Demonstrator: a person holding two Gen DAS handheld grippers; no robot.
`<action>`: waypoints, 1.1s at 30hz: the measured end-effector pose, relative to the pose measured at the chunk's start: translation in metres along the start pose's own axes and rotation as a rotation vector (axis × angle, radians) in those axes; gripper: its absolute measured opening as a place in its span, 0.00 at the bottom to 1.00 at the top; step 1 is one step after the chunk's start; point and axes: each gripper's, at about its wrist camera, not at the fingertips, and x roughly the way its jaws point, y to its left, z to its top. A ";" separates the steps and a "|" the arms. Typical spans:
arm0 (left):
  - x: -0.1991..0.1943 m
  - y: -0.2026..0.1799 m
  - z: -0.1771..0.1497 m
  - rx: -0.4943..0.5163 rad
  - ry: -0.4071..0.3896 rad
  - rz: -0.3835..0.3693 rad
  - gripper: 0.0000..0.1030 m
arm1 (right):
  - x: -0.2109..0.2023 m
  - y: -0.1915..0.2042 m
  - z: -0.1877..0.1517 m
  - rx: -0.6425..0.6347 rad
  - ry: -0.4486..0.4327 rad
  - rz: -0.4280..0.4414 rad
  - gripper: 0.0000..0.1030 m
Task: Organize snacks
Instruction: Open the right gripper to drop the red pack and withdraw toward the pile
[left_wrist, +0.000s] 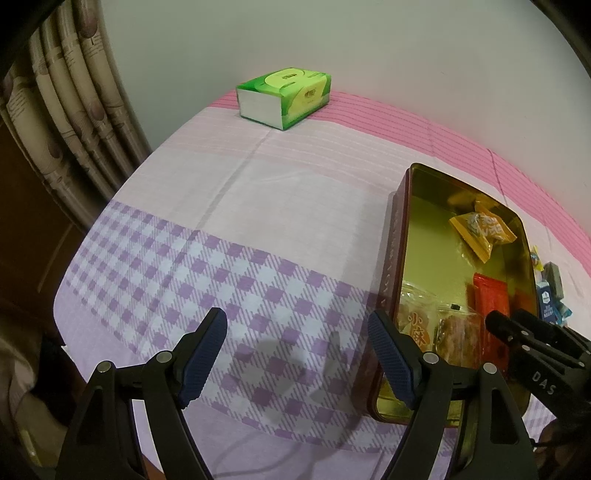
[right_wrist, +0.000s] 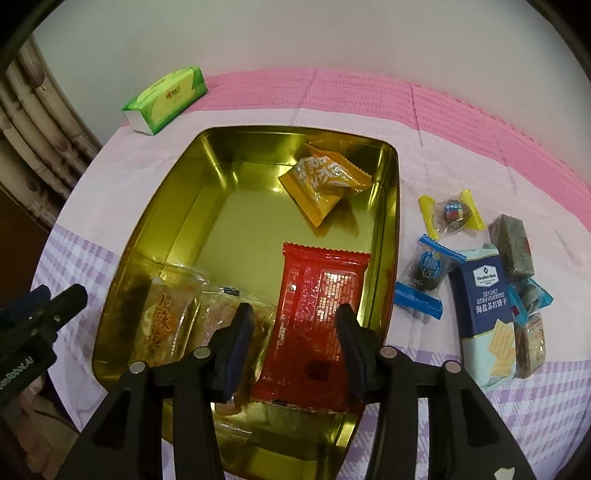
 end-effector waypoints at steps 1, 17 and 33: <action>0.000 0.000 0.000 0.000 0.000 0.001 0.77 | -0.001 -0.001 0.000 0.002 -0.004 0.003 0.47; 0.000 0.001 0.000 0.004 -0.003 0.004 0.77 | -0.058 -0.077 0.004 0.034 -0.102 0.005 0.53; -0.003 -0.011 -0.001 0.047 -0.013 0.035 0.77 | -0.045 -0.206 -0.040 0.063 -0.003 -0.116 0.53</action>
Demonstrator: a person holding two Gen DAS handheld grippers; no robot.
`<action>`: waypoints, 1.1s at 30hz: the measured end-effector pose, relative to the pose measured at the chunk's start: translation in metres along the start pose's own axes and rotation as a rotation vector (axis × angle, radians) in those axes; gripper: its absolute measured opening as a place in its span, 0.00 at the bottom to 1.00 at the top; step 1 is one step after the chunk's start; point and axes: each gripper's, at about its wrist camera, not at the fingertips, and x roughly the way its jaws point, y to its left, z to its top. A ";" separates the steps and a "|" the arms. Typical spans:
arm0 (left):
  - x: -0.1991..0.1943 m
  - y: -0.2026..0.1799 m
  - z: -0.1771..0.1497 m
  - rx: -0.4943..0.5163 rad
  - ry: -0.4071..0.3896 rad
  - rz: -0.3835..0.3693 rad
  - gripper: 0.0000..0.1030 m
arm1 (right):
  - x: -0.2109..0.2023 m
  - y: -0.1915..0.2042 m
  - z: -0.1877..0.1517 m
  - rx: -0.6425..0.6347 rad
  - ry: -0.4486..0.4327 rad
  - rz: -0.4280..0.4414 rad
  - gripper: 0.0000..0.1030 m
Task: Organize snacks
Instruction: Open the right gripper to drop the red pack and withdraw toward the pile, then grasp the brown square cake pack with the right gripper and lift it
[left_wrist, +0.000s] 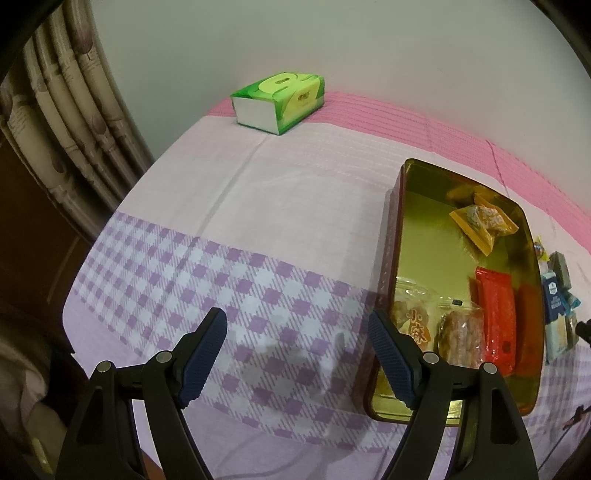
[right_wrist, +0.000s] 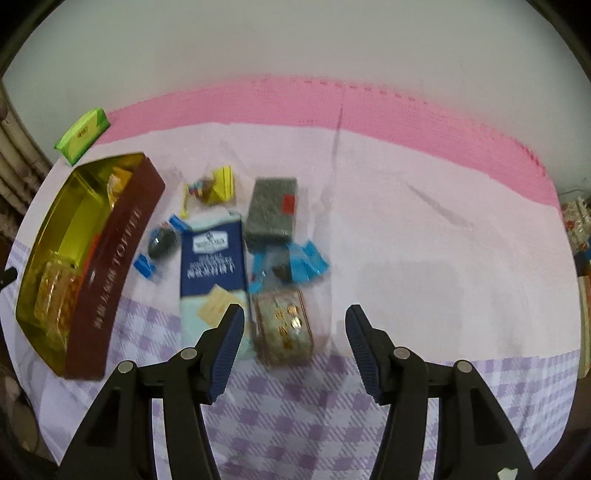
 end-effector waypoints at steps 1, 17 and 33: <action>0.000 -0.002 0.000 -0.001 0.003 -0.004 0.77 | 0.002 -0.001 -0.001 -0.003 0.002 0.007 0.53; -0.018 -0.050 -0.001 0.042 0.040 -0.073 0.77 | 0.025 0.002 0.003 -0.043 -0.036 0.058 0.40; -0.034 -0.179 0.001 0.252 0.084 -0.250 0.77 | 0.014 -0.034 -0.032 0.029 -0.070 0.036 0.26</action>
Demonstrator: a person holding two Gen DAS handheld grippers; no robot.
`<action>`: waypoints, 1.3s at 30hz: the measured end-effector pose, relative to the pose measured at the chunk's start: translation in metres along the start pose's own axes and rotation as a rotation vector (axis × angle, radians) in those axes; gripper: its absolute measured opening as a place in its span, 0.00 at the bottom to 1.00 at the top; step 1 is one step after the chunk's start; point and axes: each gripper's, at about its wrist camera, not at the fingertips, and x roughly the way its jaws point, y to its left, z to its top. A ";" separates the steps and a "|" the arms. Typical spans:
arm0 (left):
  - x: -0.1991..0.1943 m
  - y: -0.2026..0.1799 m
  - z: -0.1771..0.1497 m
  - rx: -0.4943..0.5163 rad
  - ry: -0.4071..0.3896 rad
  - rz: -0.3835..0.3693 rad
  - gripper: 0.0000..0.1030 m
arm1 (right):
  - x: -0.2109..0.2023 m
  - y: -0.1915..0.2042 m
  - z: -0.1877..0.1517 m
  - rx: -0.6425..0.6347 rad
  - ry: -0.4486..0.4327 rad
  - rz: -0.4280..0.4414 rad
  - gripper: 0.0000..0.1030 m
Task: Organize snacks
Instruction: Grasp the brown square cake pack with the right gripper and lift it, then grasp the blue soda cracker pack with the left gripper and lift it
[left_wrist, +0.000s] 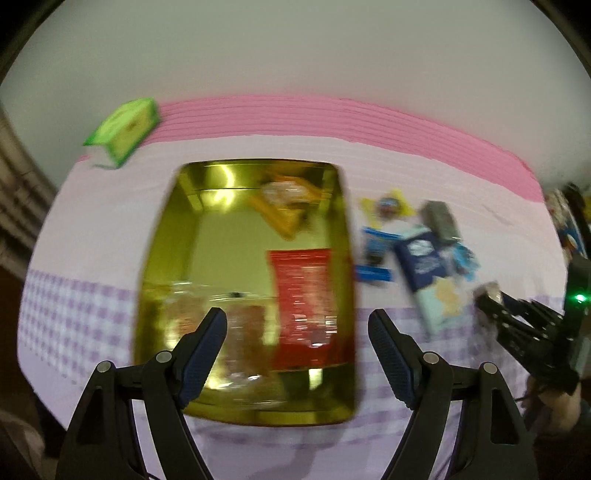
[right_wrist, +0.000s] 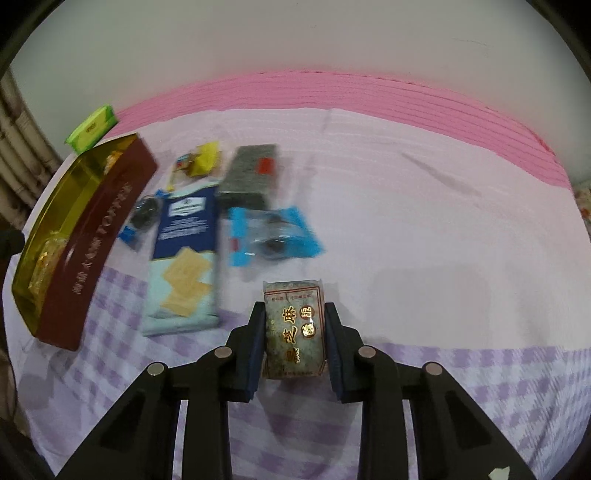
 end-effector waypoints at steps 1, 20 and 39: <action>0.001 -0.006 0.001 0.007 0.005 -0.011 0.77 | 0.000 -0.005 0.000 0.014 -0.008 -0.009 0.26; 0.065 -0.111 0.029 -0.038 0.150 -0.080 0.77 | 0.002 -0.052 -0.013 0.147 -0.196 -0.116 0.26; 0.127 -0.145 0.049 -0.041 0.185 0.070 0.61 | 0.002 -0.057 -0.014 0.159 -0.210 -0.090 0.27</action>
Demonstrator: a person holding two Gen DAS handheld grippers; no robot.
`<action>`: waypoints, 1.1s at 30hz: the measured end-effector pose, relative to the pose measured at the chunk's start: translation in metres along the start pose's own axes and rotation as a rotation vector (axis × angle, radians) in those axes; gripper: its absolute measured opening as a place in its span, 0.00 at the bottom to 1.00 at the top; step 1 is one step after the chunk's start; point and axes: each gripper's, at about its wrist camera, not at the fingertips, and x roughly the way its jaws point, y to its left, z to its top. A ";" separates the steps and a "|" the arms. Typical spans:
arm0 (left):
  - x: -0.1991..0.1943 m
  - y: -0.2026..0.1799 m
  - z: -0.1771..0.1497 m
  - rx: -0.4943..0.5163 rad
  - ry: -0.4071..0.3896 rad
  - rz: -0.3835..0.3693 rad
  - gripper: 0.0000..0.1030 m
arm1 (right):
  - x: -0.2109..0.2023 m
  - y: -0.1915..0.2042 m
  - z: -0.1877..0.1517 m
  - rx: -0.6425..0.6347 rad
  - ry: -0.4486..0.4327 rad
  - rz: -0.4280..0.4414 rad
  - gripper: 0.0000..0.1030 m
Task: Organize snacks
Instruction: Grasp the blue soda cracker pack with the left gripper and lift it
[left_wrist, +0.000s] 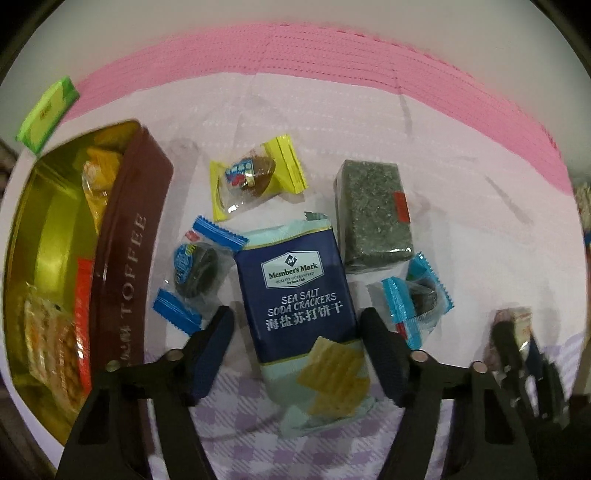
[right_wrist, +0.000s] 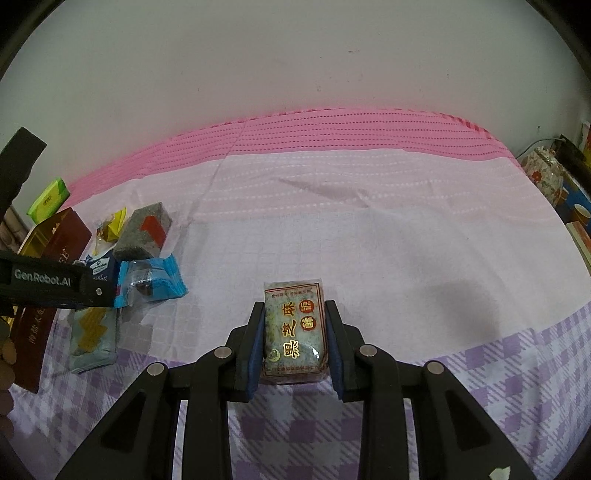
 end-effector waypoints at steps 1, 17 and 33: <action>0.000 -0.001 0.000 0.010 -0.004 -0.003 0.58 | 0.000 0.000 0.000 0.000 0.001 0.000 0.27; -0.006 0.007 -0.021 0.099 0.001 -0.020 0.49 | -0.001 0.000 0.001 -0.004 0.001 -0.004 0.27; -0.047 0.004 -0.058 0.175 -0.108 -0.004 0.49 | 0.000 0.002 0.001 -0.013 0.003 -0.014 0.27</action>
